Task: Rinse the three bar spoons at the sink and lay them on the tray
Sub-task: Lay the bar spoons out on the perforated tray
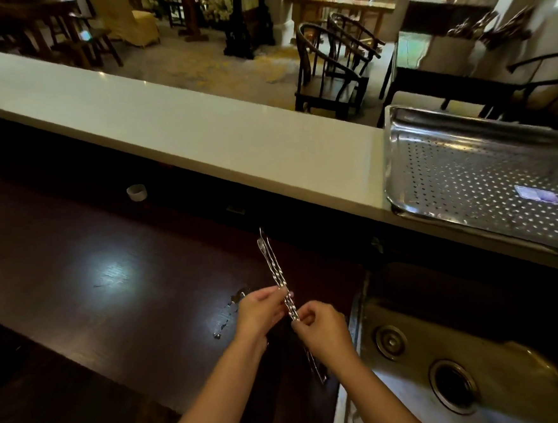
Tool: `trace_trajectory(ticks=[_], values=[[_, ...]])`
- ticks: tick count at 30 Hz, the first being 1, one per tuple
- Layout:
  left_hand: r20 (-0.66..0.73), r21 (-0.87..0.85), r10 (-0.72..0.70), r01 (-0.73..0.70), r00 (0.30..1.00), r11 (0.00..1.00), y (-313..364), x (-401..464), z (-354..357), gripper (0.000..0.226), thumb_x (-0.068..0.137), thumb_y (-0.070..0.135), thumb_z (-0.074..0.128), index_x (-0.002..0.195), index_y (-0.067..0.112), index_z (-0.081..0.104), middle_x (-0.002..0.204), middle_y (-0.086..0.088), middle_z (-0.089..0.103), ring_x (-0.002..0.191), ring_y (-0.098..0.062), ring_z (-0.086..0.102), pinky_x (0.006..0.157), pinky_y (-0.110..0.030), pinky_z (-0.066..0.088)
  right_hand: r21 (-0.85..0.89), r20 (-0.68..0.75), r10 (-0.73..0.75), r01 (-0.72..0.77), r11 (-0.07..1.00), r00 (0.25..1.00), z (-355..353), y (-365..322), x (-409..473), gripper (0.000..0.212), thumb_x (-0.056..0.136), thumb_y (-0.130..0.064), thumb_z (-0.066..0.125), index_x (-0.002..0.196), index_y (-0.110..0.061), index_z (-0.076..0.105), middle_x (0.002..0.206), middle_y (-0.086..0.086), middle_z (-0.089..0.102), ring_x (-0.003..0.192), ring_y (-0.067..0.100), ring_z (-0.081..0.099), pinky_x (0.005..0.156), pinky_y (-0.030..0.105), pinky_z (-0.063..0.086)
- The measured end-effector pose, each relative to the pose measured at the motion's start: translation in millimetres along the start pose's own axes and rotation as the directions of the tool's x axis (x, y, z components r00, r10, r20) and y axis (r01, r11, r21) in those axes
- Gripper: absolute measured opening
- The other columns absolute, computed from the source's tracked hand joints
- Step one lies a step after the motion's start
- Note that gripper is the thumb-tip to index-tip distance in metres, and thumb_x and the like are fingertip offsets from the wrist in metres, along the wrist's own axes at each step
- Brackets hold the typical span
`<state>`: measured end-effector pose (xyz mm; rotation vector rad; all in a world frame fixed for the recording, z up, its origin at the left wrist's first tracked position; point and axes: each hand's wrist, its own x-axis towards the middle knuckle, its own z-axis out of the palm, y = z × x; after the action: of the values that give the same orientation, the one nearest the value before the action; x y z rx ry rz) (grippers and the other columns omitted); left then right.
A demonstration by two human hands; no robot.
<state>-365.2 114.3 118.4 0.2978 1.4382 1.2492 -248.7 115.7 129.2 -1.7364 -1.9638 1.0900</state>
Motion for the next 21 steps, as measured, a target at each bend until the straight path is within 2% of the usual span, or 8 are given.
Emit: trace_trajectory(ticks=[3, 6, 9, 12, 14, 16, 18, 21], values=[[0.057, 0.099, 0.177, -0.182, 0.983, 0.978, 37, -12, 19, 0.004, 0.081, 0.010, 0.067, 0.084, 0.011, 0.068, 0.080, -0.006, 0.070, 0.073, -0.014, 0.063, 0.072, -0.025, 0.050, 0.069, -0.136, -0.069, 0.079, 0.994, 0.988, -27, -17, -1, 0.007, 0.080, -0.020, 0.065, 0.075, -0.025, 0.062, 0.070, -0.010, 0.063, 0.061, 0.000, 0.056, 0.048, 0.010, 0.039], [0.132, 0.183, 0.348, -0.367, 0.928, 0.912, 76, -28, 46, 0.006, 0.077, 0.010, 0.070, 0.077, 0.016, 0.068, 0.072, 0.001, 0.071, 0.064, -0.006, 0.064, 0.055, -0.014, 0.047, 0.076, -0.263, -0.138, 0.163, 0.984, 0.955, -62, -35, -1, 0.011, 0.079, -0.020, 0.065, 0.073, -0.028, 0.060, 0.067, -0.011, 0.061, 0.063, 0.001, 0.057, 0.054, 0.013, 0.044], [0.218, 0.181, 0.474, -0.512, 0.853, 0.840, 110, -48, 78, 0.010, 0.074, 0.010, 0.072, 0.074, 0.020, 0.071, 0.069, 0.004, 0.073, 0.063, 0.001, 0.067, 0.052, -0.006, 0.046, 0.061, -0.359, -0.192, 0.228, 0.972, 0.913, -102, -47, 0, 0.013, 0.080, -0.021, 0.066, 0.074, -0.030, 0.058, 0.070, -0.010, 0.061, 0.065, 0.003, 0.057, 0.056, 0.017, 0.045], [0.303, 0.151, 0.537, -0.596, 0.787, 0.788, 134, -66, 111, 0.006, 0.075, 0.011, 0.072, 0.077, 0.016, 0.074, 0.072, 0.002, 0.075, 0.068, -0.001, 0.069, 0.056, -0.006, 0.048, 0.051, -0.426, -0.240, 0.288, 0.956, 0.872, -143, -52, -2, 0.020, 0.079, -0.021, 0.068, 0.071, -0.033, 0.054, 0.068, -0.012, 0.057, 0.064, 0.000, 0.054, 0.056, 0.012, 0.039], [0.341, 0.147, 0.569, -0.640, 0.749, 0.754, 146, -76, 132, 0.007, 0.075, 0.012, 0.071, 0.076, 0.018, 0.074, 0.075, 0.000, 0.076, 0.070, -0.002, 0.069, 0.058, -0.008, 0.049, 0.075, -0.454, -0.261, 0.328, 0.942, 0.852, -170, -53, -4, 0.014, 0.078, -0.019, 0.069, 0.074, -0.027, 0.058, 0.066, -0.012, 0.057, 0.064, 0.000, 0.054, 0.059, 0.016, 0.044], [0.378, 0.132, 0.588, -0.670, 0.716, 0.731, 156, -83, 152, 0.009, 0.075, 0.011, 0.070, 0.075, 0.019, 0.074, 0.075, 0.000, 0.075, 0.068, -0.001, 0.068, 0.059, -0.009, 0.050, 0.110, -0.467, -0.274, 0.363, 0.925, 0.841, -194, -51, -7, 0.009, 0.078, -0.019, 0.069, 0.077, -0.024, 0.062, 0.068, -0.012, 0.060, 0.065, -0.002, 0.056, 0.059, 0.013, 0.044], [0.429, 0.088, 0.598, -0.690, 0.677, 0.718, 164, -90, 171, 0.013, 0.076, 0.008, 0.069, 0.072, 0.019, 0.074, 0.070, 0.002, 0.075, 0.066, -0.001, 0.068, 0.059, -0.009, 0.050, 0.151, -0.468, -0.289, 0.398, 0.905, 0.835, -217, -47, -9, 0.006, 0.078, -0.020, 0.069, 0.081, -0.025, 0.066, 0.073, -0.014, 0.064, 0.069, -0.002, 0.059, 0.061, 0.010, 0.044], [0.495, 0.073, 0.601, -0.719, 0.628, 0.691, 173, -97, 197, 0.010, 0.077, 0.009, 0.068, 0.076, 0.017, 0.075, 0.073, 0.003, 0.076, 0.074, -0.007, 0.071, 0.066, -0.014, 0.054, 0.216, -0.451, -0.306, 0.435, 0.874, 0.838, -252, -42, -14, 0.011, 0.080, -0.018, 0.068, 0.081, -0.029, 0.069, 0.076, -0.010, 0.069, 0.074, 0.002, 0.064, 0.066, 0.015, 0.051]])
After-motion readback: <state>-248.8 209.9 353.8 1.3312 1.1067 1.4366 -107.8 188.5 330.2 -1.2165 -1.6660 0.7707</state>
